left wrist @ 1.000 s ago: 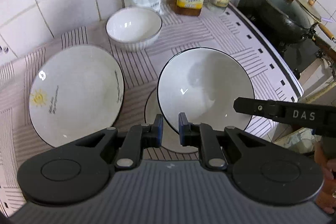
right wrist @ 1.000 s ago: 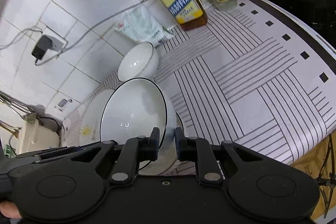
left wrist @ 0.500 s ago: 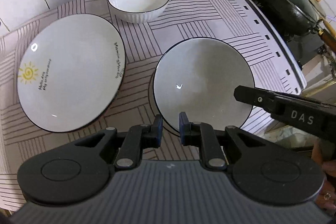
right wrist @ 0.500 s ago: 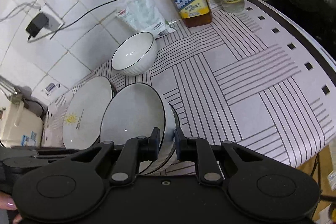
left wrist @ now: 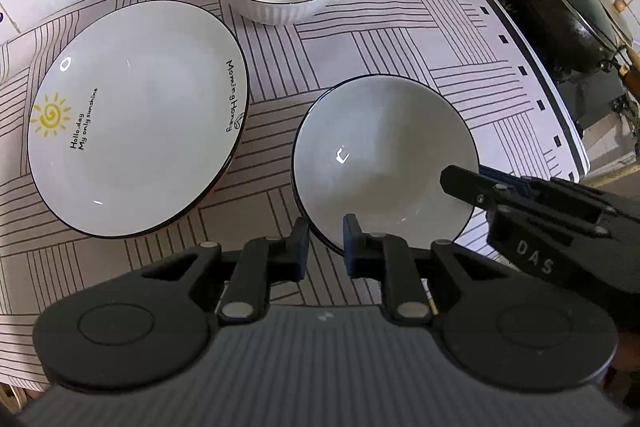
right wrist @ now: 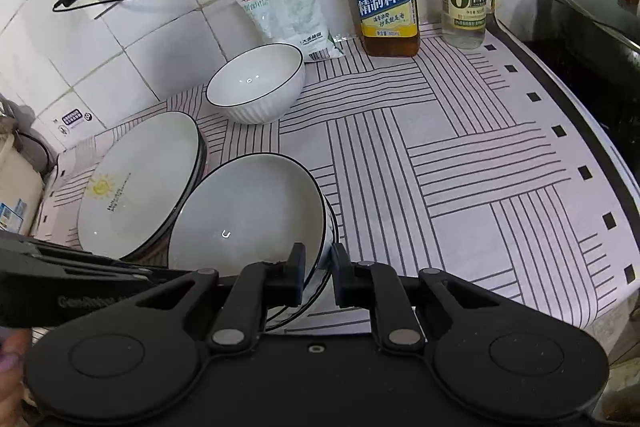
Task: Organize plates and bowls
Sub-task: 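Lower the bowl into the first bowl and open the left gripper, then move the left gripper to the white bowl by the bag and grasp its rim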
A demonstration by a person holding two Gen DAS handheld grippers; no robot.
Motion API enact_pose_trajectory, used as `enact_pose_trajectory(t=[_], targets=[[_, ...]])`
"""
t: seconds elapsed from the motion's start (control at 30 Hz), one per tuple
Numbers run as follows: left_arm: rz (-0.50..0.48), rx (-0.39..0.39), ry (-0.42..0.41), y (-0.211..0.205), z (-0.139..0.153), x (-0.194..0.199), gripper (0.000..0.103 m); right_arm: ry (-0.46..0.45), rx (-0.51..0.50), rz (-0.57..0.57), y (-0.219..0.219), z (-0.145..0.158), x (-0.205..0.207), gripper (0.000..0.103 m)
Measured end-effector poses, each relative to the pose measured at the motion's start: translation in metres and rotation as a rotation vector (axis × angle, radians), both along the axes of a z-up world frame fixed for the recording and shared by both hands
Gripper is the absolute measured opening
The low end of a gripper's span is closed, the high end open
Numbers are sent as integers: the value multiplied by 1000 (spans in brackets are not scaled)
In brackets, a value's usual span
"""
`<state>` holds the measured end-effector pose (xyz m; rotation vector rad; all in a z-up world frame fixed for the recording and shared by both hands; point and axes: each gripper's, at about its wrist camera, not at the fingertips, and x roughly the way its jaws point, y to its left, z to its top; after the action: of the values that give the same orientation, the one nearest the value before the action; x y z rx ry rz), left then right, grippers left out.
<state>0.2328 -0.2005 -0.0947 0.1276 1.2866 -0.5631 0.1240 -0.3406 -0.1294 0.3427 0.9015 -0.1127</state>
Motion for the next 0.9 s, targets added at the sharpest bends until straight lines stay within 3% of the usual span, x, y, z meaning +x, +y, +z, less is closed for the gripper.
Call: enact_pose_trajectory(t=[0.17, 0.27, 0.43, 0.9], targets=[[8, -19, 35, 3, 3, 3, 16, 3, -4, 19, -2, 5, 3, 20], [-4, -8, -18, 2, 15, -1, 16, -29, 12, 25, -7, 18, 1, 21], [-8, -46, -41, 9, 34, -1, 17, -83, 46, 46, -11, 47, -5, 28], [15, -97, -133, 30, 75, 19, 27, -98, 117, 126, -17, 94, 13, 49]])
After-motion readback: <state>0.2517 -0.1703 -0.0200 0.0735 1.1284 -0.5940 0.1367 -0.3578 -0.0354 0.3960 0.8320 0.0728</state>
